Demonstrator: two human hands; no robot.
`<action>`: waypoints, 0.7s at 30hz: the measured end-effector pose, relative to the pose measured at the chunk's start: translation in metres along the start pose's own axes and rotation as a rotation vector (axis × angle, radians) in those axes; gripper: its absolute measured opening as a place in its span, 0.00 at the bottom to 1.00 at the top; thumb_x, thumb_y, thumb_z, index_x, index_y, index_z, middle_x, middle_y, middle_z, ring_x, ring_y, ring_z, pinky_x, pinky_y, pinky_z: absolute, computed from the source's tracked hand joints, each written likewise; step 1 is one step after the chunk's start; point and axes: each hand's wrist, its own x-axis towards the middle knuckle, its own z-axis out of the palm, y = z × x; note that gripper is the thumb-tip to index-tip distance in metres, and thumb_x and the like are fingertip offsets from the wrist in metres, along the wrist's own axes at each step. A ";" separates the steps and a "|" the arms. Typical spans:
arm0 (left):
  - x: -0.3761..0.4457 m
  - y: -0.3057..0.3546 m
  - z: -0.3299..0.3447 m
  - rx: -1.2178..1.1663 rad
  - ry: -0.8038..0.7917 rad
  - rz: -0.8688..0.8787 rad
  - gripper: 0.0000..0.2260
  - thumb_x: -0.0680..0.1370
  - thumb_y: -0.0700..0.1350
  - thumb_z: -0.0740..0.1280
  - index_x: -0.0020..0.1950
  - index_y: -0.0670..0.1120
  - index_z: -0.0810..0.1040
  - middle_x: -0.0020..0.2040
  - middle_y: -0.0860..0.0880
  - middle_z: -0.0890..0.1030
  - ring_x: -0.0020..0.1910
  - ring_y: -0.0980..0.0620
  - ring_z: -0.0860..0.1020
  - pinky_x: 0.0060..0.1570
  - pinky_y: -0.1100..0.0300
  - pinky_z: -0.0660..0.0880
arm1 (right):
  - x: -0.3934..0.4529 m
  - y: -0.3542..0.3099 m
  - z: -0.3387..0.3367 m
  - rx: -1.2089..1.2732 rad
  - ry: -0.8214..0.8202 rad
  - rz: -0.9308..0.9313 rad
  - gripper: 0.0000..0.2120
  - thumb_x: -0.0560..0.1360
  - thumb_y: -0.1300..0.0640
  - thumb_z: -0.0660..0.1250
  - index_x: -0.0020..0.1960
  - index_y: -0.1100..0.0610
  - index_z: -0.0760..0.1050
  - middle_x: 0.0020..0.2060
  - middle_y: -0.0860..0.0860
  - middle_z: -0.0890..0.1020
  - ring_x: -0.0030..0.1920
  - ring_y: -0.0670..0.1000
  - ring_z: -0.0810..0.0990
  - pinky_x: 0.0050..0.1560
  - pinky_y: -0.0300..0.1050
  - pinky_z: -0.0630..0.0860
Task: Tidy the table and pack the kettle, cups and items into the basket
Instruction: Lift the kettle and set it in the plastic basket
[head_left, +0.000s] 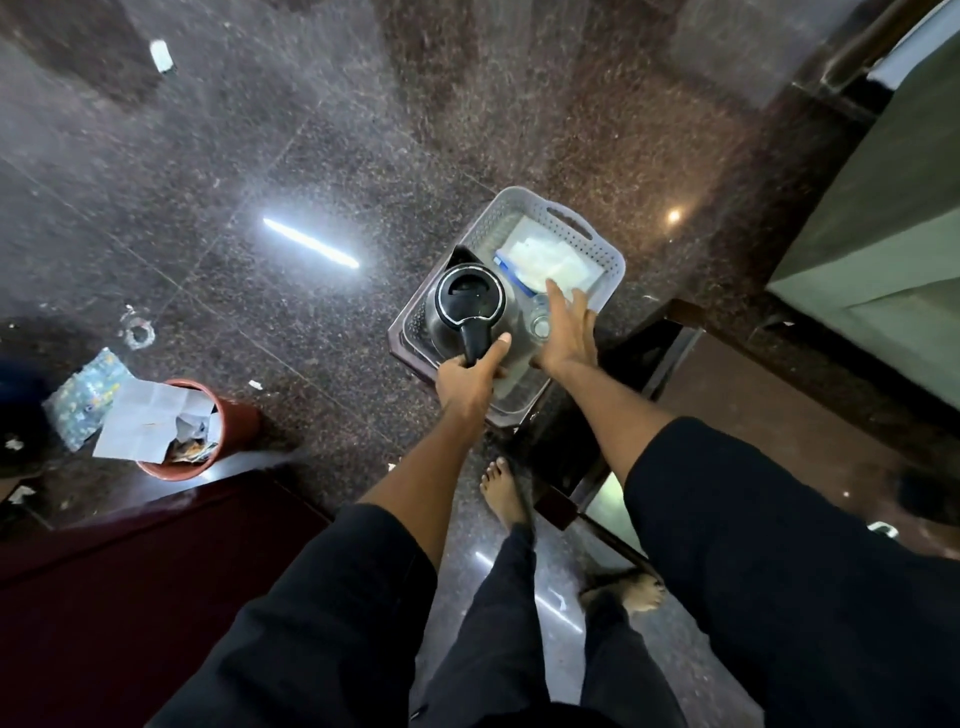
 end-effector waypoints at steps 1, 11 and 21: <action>0.003 0.000 0.000 -0.002 -0.008 0.014 0.20 0.65 0.61 0.81 0.31 0.45 0.83 0.32 0.44 0.84 0.32 0.49 0.79 0.40 0.51 0.77 | 0.005 0.001 0.004 -0.011 -0.014 -0.006 0.50 0.71 0.67 0.75 0.80 0.40 0.51 0.81 0.49 0.50 0.77 0.60 0.58 0.67 0.61 0.72; 0.024 0.025 -0.018 0.085 0.104 0.362 0.32 0.69 0.65 0.78 0.28 0.40 0.70 0.26 0.51 0.68 0.27 0.54 0.67 0.27 0.56 0.65 | 0.028 0.011 0.018 0.018 0.044 -0.089 0.40 0.69 0.66 0.75 0.74 0.42 0.63 0.69 0.53 0.62 0.67 0.61 0.66 0.61 0.57 0.76; 0.017 0.086 -0.063 0.270 0.120 0.422 0.36 0.63 0.71 0.78 0.29 0.38 0.73 0.24 0.45 0.72 0.25 0.52 0.71 0.23 0.43 0.74 | 0.022 0.008 0.014 -0.011 -0.001 -0.185 0.39 0.69 0.67 0.75 0.74 0.45 0.67 0.65 0.54 0.67 0.67 0.59 0.70 0.61 0.50 0.74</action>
